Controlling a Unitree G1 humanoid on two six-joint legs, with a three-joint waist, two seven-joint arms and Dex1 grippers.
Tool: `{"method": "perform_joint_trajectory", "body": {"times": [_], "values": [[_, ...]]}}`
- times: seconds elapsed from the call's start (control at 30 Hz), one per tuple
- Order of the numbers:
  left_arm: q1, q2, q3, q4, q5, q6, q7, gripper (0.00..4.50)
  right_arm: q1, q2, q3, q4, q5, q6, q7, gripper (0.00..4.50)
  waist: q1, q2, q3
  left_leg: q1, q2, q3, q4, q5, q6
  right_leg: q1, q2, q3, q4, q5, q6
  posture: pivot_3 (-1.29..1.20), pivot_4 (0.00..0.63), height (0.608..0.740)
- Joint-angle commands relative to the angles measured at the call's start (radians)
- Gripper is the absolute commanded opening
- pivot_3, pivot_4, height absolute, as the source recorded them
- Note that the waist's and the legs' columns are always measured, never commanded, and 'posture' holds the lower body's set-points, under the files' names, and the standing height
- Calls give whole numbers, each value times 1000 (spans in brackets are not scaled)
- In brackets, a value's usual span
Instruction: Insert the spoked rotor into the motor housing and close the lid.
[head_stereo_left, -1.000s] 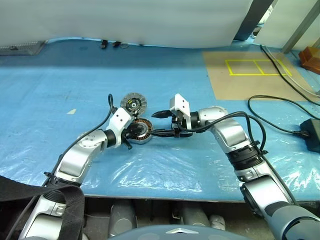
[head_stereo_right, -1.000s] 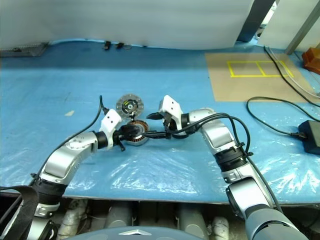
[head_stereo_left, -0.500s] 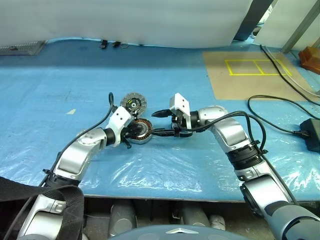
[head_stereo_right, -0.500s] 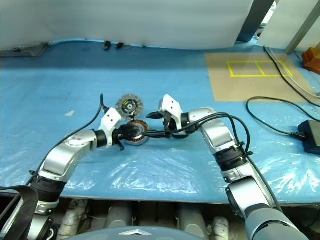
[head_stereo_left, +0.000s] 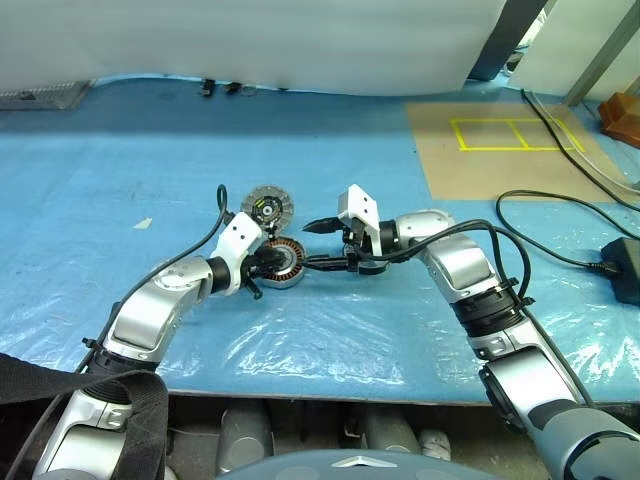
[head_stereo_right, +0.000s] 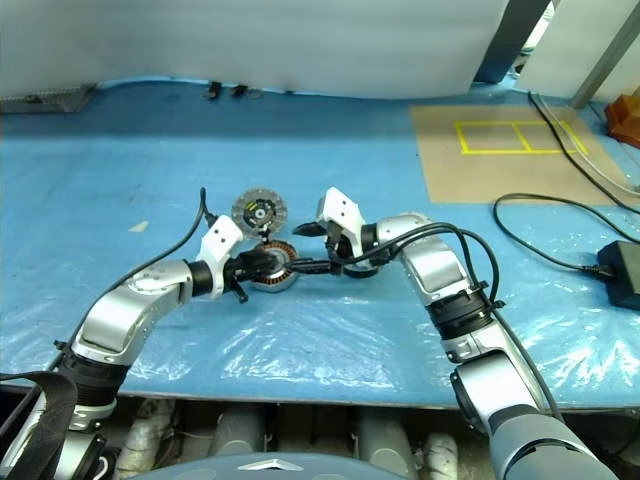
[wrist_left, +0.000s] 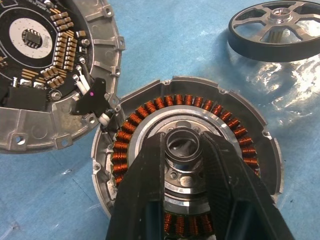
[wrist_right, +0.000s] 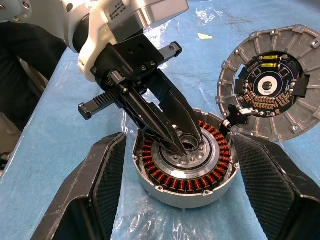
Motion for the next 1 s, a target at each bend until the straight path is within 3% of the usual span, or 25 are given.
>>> {"method": "perform_joint_trajectory", "body": {"times": [0.03,0.47,0.6,0.83,1.0], "values": [[5,15,8,-31,-4,4,-5,711,-25,5,-3,-12,5,-17,3,3548,0,0,0,0,0,0,0,0,0,0,0,0,0,0,0,0,150,740],[16,19,19,-51,-23,27,-7,711,-31,11,0,2,-9,-34,5,3548,0,0,0,0,0,0,-1,0,0,0,0,0,0,0,0,0,150,740],[28,-20,74,-85,-82,41,12,2011,-33,15,2,12,-15,-44,6,3521,0,0,0,-1,0,0,-1,0,0,-1,0,0,0,0,0,0,150,740],[73,-11,153,-170,-164,86,18,2011,-34,18,4,33,-22,-62,7,3521,-2,0,0,-4,0,0,0,0,0,-3,0,-1,-1,0,0,0,150,740],[88,-20,150,-168,-151,64,49,788,-32,20,7,40,-27,-71,9,3521,0,0,0,-5,0,0,0,0,0,-3,0,-2,-1,0,0,0,150,740]]}}
